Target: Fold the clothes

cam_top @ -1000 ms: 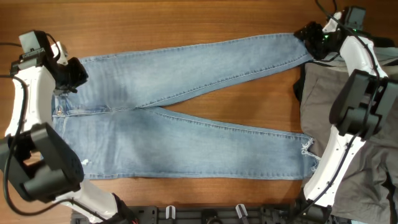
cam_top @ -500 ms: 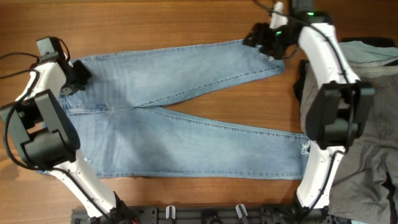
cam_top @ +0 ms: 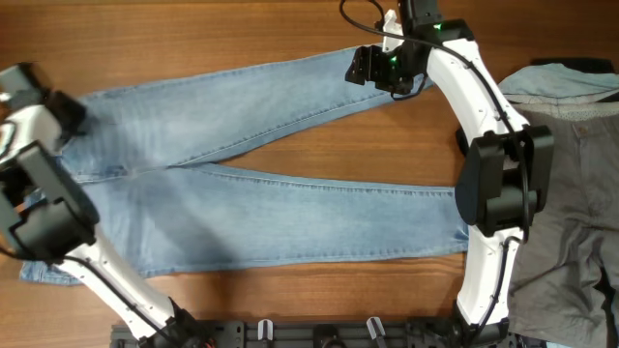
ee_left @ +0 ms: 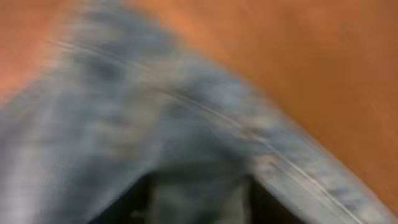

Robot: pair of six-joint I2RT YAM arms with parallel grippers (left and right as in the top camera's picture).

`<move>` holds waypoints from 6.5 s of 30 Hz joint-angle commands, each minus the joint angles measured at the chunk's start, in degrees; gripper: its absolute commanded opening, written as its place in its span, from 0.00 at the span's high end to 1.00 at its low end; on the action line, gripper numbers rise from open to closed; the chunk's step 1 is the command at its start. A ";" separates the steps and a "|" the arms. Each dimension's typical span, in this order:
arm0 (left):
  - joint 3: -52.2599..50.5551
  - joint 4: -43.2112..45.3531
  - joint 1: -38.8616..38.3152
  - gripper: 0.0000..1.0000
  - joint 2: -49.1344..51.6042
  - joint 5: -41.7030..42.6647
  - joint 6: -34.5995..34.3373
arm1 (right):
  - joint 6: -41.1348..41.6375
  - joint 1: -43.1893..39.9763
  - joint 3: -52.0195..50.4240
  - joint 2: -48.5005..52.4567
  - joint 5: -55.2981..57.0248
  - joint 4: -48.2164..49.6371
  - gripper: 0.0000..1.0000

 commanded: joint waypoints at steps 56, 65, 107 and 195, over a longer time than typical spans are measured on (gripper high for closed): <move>-7.23 -42.88 25.49 0.21 -26.91 -5.62 -1.29 | 8.22 0.13 -22.73 -26.38 9.90 -27.32 0.14; -28.96 -15.82 35.15 0.31 -25.22 3.02 3.82 | 13.84 -0.09 -26.03 -26.38 6.54 -20.52 0.06; -30.80 1.49 34.53 0.40 -20.57 10.71 11.72 | 47.98 -0.76 -55.08 -49.42 10.99 -17.22 0.00; -30.64 -3.93 34.58 0.02 -24.04 11.98 11.74 | 37.33 -12.48 -73.13 -42.53 22.10 2.14 0.67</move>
